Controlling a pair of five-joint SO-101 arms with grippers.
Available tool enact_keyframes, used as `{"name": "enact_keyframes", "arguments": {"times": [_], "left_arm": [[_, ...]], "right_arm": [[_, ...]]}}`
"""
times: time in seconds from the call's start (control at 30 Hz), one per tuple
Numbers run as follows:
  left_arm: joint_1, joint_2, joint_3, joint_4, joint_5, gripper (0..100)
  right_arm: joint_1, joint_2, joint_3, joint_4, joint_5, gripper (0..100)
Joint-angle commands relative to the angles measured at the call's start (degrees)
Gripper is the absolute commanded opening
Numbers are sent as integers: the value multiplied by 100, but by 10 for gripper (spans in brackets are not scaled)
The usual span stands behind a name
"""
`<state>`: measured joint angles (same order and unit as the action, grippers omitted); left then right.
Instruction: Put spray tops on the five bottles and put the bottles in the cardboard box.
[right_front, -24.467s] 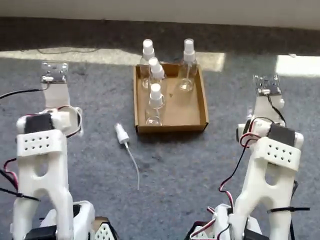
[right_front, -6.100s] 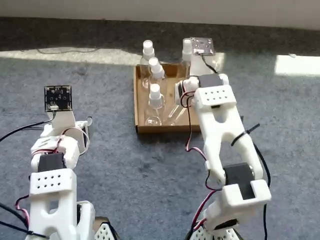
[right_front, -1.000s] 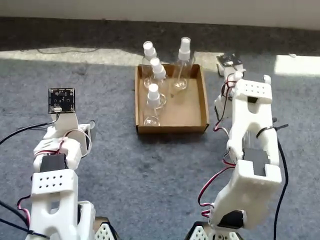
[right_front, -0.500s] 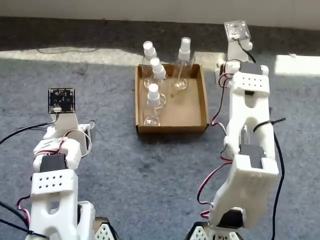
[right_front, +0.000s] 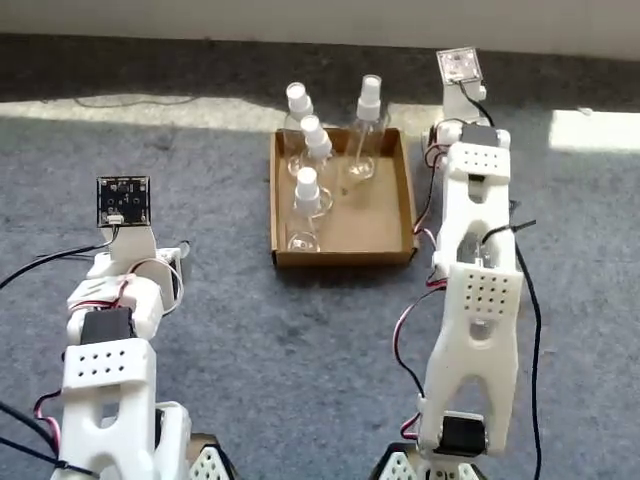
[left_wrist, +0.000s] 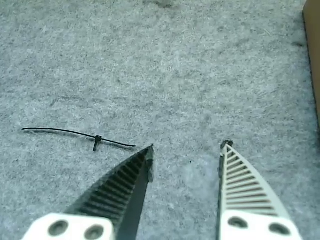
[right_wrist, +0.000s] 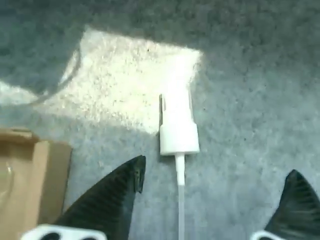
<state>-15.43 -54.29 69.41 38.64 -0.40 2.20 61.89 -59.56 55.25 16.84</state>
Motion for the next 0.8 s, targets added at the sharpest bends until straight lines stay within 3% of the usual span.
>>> {"name": "enact_keyframes", "arguments": {"times": [0.0, 0.2, 0.4, 0.5, 0.77], "left_arm": [[119, -66, -13, -97, -35, 200], [119, -57, -13, -97, -35, 200], [119, -40, -13, -97, -35, 200], [119, -40, -13, -97, -35, 200], [119, -40, -13, -97, -35, 200]], "right_arm": [[-75, 673, -1455, -75, -70, 368], [-48, 2246, -3187, -57, -62, 334], [57, 2826, -4418, 84, -44, 83], [215, 2545, -4251, 743, -53, 20], [409, 884, -4233, 3081, -62, 17]]}}
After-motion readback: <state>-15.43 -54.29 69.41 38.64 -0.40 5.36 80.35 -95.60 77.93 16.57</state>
